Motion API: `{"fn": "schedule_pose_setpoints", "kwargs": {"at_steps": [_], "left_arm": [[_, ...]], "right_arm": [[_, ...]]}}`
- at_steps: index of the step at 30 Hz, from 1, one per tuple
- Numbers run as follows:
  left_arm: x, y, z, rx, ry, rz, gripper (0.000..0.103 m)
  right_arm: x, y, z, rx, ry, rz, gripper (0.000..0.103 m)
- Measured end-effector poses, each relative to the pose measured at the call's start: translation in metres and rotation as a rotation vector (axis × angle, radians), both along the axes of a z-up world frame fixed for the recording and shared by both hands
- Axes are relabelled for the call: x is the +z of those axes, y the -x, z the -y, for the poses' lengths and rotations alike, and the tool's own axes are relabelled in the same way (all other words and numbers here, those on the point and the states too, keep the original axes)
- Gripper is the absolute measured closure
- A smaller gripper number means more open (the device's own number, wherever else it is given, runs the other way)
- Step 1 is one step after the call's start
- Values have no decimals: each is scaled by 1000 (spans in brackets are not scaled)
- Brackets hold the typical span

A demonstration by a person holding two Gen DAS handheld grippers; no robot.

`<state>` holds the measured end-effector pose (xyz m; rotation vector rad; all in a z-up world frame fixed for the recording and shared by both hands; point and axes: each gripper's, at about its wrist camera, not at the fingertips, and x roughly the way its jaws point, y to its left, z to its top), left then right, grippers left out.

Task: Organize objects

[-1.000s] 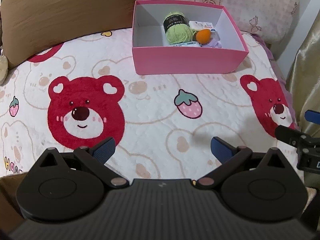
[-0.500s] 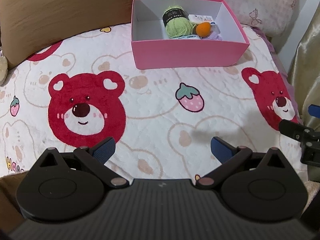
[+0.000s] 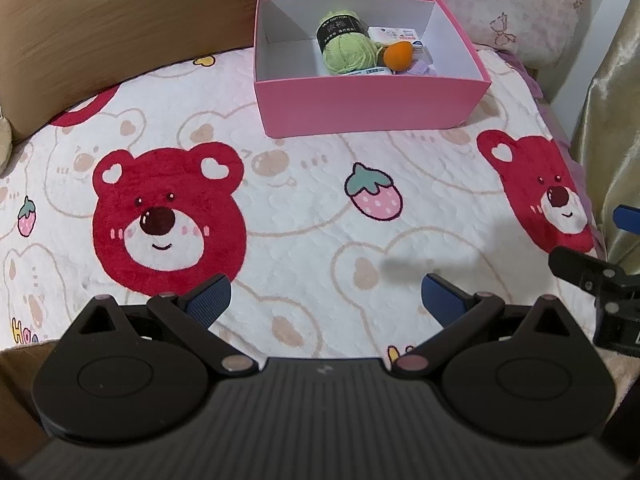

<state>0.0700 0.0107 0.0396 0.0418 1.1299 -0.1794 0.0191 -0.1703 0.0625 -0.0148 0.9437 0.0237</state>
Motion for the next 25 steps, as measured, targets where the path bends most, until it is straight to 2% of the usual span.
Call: {"fn": "schedule_pose_setpoints", "kwargs": {"at_steps": [13,25], "left_arm": [[3,0,-4,9,-3,4,0],[5,5,-1,-22,-12,29,0]], "right_arm": [[2,1,-7,3,10,9,8],[-4,4,-6,-10,3,-3,8]]}}
